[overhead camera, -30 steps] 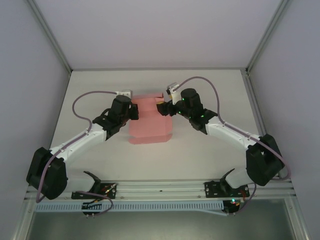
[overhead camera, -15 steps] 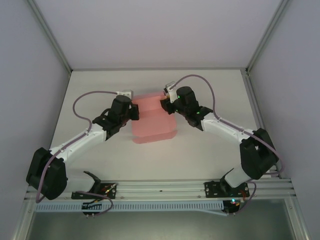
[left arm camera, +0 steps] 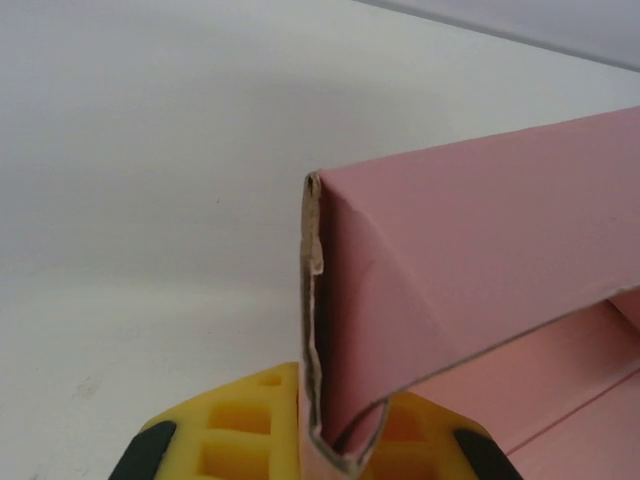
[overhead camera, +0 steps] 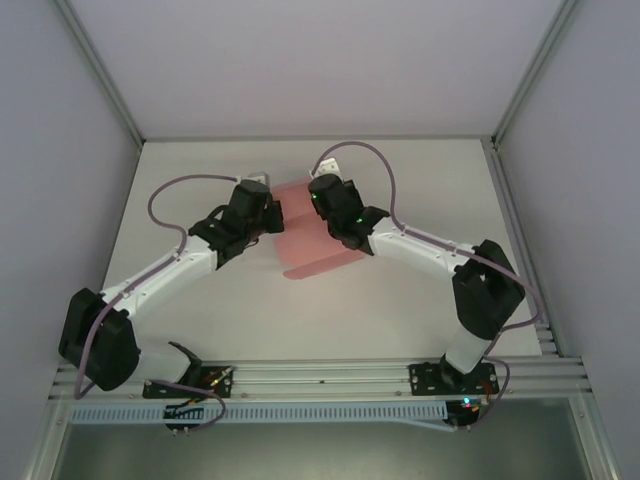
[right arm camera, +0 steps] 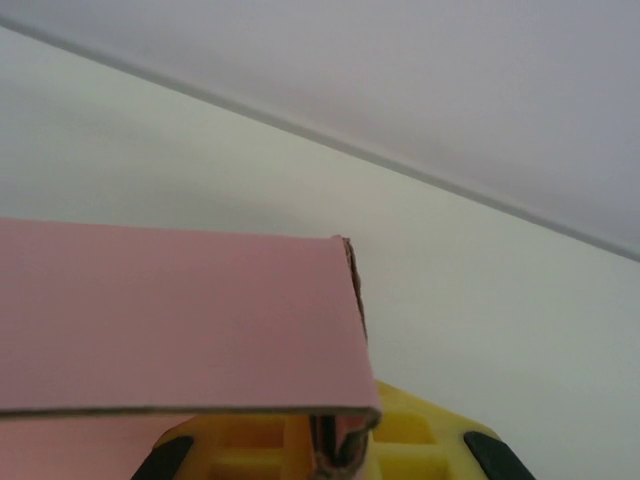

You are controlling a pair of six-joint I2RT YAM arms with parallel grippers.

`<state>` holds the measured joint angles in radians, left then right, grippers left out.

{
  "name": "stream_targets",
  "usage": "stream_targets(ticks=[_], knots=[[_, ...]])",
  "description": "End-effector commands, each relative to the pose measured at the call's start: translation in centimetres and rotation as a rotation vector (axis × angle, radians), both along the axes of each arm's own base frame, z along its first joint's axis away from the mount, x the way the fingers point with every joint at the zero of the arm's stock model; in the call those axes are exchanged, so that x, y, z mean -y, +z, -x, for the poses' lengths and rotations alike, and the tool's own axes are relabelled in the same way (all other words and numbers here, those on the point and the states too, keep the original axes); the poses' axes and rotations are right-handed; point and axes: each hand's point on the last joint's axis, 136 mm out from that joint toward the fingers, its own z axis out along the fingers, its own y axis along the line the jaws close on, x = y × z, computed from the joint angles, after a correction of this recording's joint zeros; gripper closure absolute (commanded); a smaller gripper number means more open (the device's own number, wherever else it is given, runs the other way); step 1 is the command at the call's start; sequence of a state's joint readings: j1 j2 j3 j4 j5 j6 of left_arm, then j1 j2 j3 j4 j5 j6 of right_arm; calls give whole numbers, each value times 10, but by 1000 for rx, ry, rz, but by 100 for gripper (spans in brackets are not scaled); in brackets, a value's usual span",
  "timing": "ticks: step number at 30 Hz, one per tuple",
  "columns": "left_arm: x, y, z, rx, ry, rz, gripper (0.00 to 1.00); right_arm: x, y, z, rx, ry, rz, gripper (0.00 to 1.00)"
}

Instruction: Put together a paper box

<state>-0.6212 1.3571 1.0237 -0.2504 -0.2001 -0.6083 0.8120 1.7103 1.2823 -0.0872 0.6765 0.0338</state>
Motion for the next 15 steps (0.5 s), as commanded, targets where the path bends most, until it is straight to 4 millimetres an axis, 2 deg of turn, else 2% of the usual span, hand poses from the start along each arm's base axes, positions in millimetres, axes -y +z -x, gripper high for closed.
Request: stream_targets(ticks=[1,6,11,15], knots=[[-74,-6,4,-59,278,-145,100,153,6,1,88,-586,552,95],[-67,-8,1,-71,256,-128,100,143,9,-1,140,-577,536,95],[-41,-11,-4,-82,160,-49,100,121,7,-6,224,-515,429,94],[-28,-9,-5,-84,131,-28,100,117,7,-12,255,-585,554,92]])
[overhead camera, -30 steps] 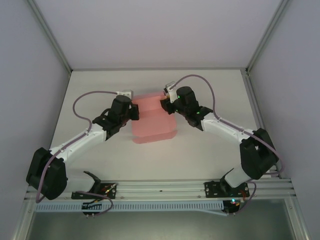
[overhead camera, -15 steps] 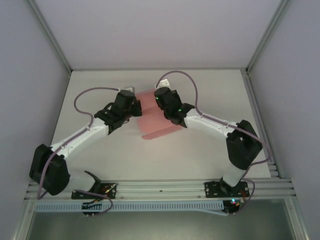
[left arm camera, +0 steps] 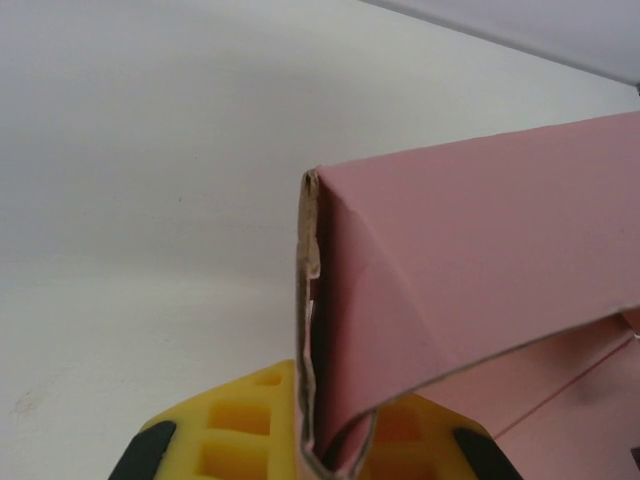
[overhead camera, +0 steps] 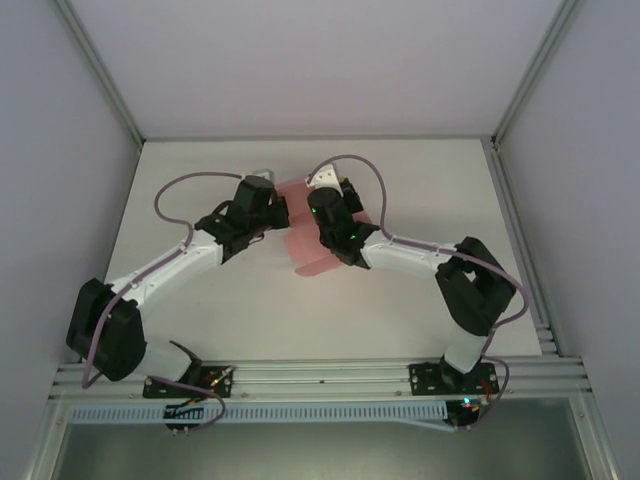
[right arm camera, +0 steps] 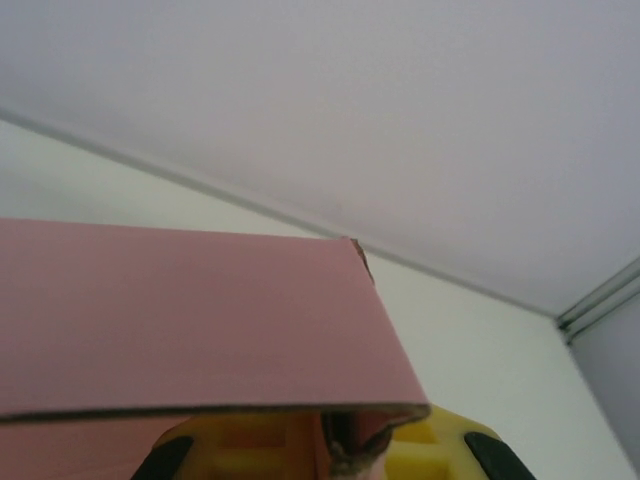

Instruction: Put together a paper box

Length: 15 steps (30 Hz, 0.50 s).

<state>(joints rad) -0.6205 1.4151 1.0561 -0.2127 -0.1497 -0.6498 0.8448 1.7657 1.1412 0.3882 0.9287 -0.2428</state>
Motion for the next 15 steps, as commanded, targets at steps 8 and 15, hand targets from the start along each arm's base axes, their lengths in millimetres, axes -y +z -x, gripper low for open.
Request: stream_targets(ticks=[8,15], knots=[[-39,-12,2,-81,136,-97,100,70,-21,-8,9,-325,295,87],[-36,-13,0,-73,128,-89,100,16,-37,6,-129,128,-50,57]])
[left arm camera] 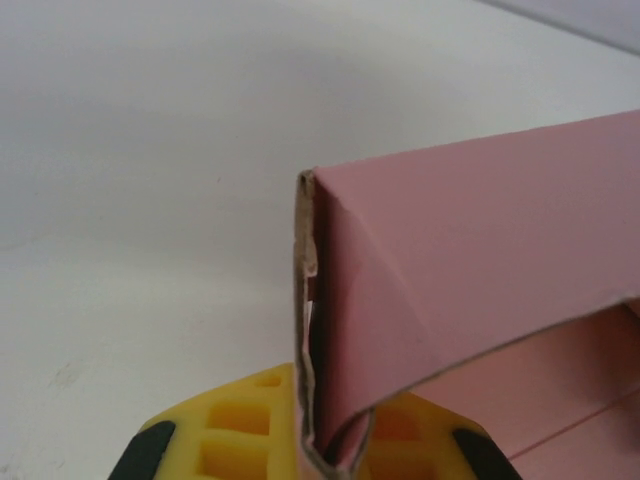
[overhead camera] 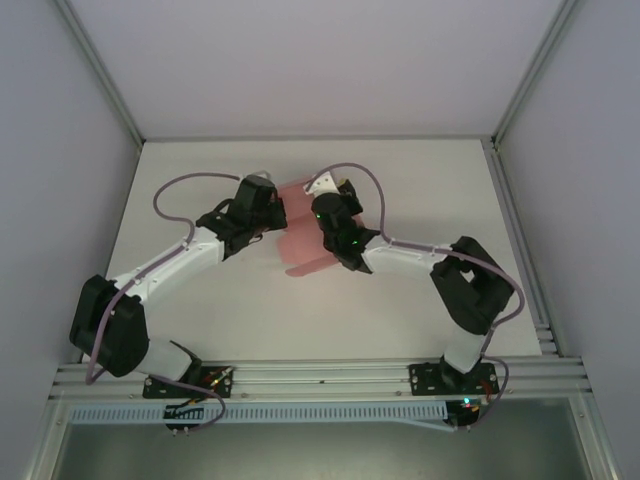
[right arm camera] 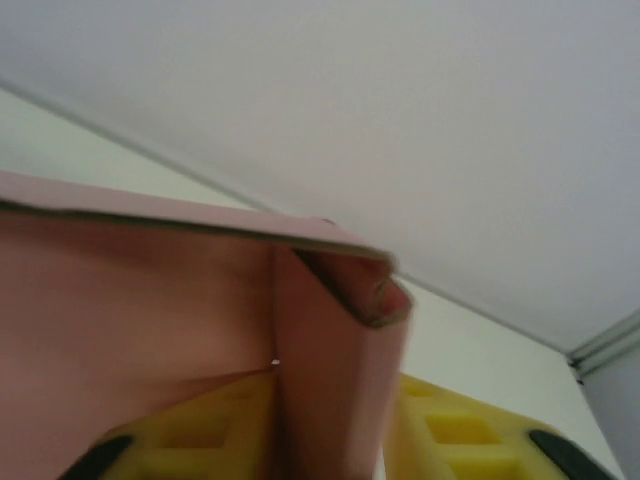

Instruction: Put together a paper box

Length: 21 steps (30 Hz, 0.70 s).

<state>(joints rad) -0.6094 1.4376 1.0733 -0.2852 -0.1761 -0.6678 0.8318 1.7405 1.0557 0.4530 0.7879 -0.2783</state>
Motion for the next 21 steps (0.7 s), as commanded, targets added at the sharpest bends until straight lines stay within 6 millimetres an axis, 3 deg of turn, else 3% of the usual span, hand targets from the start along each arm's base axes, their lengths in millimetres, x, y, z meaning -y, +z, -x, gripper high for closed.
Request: stream_targets(ticks=[1,4,7,10,13,15,19,21], knots=[[-23,2,-1,-9,81,-45,100,14,-22,7,-129,77,-62,49],[-19,3,-3,8,55,-34,100,-13,-18,27,-198,280,-141,23],[-13,7,-5,48,9,-38,100,-33,0,54,-229,470,-252,0],[-7,7,-7,108,-88,-90,100,-38,30,77,-220,584,-381,0],[-6,2,-9,154,-176,-186,100,-25,63,91,-185,597,-506,0],[-6,2,-10,203,-216,-226,100,-5,80,92,-153,536,-593,0],[-1,3,-10,321,-265,-218,100,38,88,95,-111,388,-667,0],[13,-2,-6,329,-372,-228,100,61,84,96,-121,290,-700,0]])
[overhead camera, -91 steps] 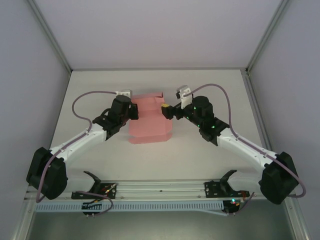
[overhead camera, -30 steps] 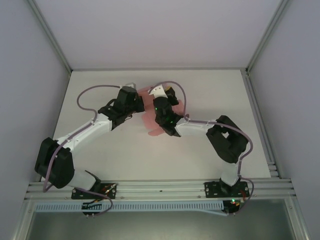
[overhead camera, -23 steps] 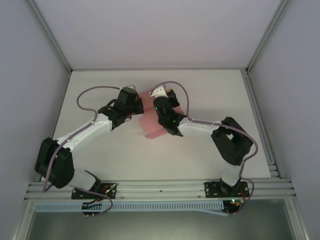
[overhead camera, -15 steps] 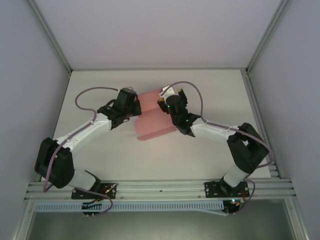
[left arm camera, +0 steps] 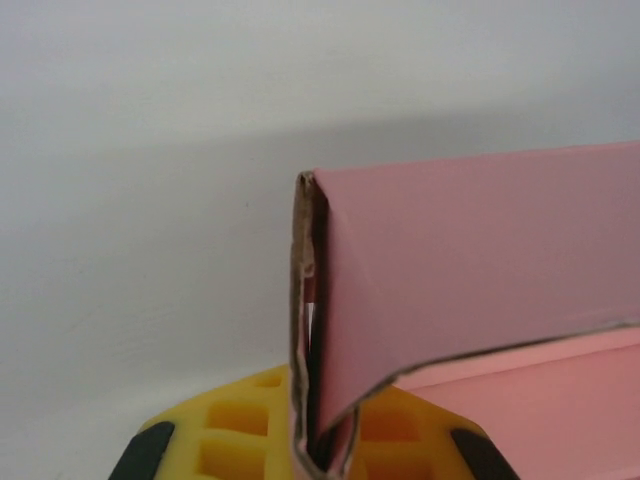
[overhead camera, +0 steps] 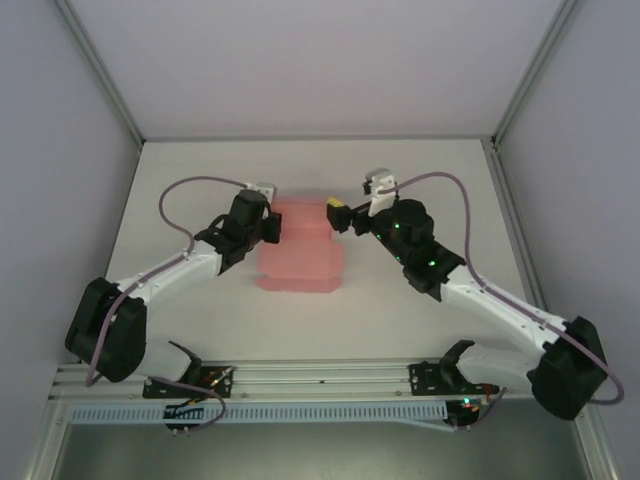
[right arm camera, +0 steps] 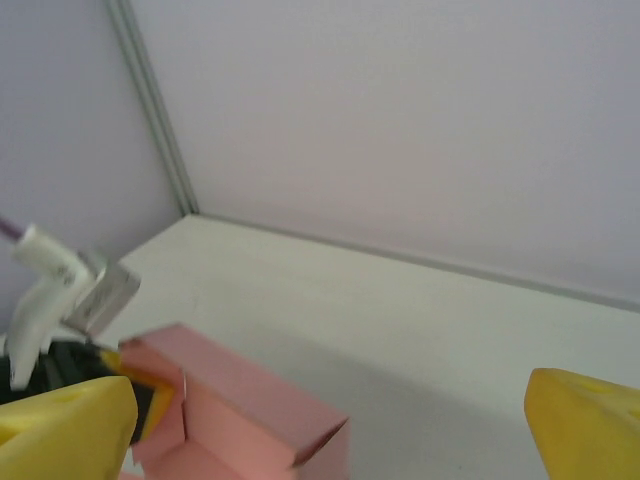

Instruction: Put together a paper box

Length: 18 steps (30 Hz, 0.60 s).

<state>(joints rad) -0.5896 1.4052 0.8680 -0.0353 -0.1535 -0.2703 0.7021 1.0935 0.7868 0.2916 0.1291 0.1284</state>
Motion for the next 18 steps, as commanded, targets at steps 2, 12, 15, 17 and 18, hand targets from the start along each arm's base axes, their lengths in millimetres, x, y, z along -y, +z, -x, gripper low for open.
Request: stream_targets(ticks=[2,12,15,17,18], knots=[[37,17,-2,109,-306,-86,100,50,-28,0,-186,-199,-53,0],[40,-16,0,-117,-698,-739,100,108,-67,34,-357,-338,57,0],[61,-21,-4,-87,-773,-857,100,123,-71,42,-356,-381,54,0],[80,-33,0,-87,-835,-922,100,129,-73,47,-351,-393,43,0],[88,-39,3,-83,-866,-955,100,131,-73,49,-349,-394,41,0]])
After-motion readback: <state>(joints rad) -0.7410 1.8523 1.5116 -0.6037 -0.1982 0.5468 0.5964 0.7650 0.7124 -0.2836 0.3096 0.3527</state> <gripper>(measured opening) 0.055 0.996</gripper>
